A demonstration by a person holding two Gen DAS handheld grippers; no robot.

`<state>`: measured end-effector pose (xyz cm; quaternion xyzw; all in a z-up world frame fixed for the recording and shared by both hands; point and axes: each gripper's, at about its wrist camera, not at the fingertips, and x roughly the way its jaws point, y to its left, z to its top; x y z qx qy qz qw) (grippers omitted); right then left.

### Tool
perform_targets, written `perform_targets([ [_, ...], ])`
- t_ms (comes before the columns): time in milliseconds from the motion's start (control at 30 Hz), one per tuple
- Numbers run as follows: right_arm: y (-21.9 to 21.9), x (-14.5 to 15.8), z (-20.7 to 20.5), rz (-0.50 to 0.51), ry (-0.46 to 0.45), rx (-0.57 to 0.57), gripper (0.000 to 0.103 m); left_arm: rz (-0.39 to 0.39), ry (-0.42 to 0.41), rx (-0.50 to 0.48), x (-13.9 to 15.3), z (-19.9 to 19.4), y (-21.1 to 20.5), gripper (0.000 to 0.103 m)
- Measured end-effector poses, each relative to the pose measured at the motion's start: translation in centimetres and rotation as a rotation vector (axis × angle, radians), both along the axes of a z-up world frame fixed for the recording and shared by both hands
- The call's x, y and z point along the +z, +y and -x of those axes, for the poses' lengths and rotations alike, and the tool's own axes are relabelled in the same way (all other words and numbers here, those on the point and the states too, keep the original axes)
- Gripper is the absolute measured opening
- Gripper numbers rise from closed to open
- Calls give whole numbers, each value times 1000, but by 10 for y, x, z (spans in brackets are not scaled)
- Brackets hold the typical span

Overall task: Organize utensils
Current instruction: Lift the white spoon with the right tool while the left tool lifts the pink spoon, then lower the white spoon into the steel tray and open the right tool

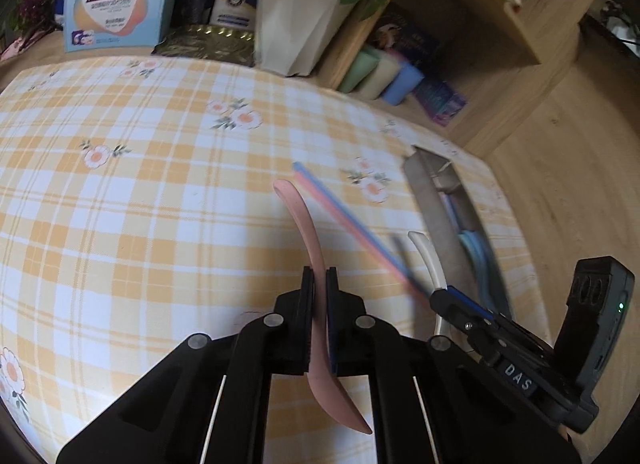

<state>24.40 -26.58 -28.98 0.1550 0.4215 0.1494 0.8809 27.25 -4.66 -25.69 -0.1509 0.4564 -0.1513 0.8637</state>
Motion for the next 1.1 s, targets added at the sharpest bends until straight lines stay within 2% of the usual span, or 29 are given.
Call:
perform_targets([
  [167,-42,20,-4,62,-30,-64,15,39,-28,-41,14,3,-14,6],
  [400,-96,18,-25,158,0,-157,15,44,-37,-79,17,6,-30,6],
  [600,-104,6,-33,228,42,-158,15,42,-31,-90,14,5,-32,6],
  [1100,-106,-11,-36,219,82,-199,16,33,-24,-91,11,3,-32,6],
])
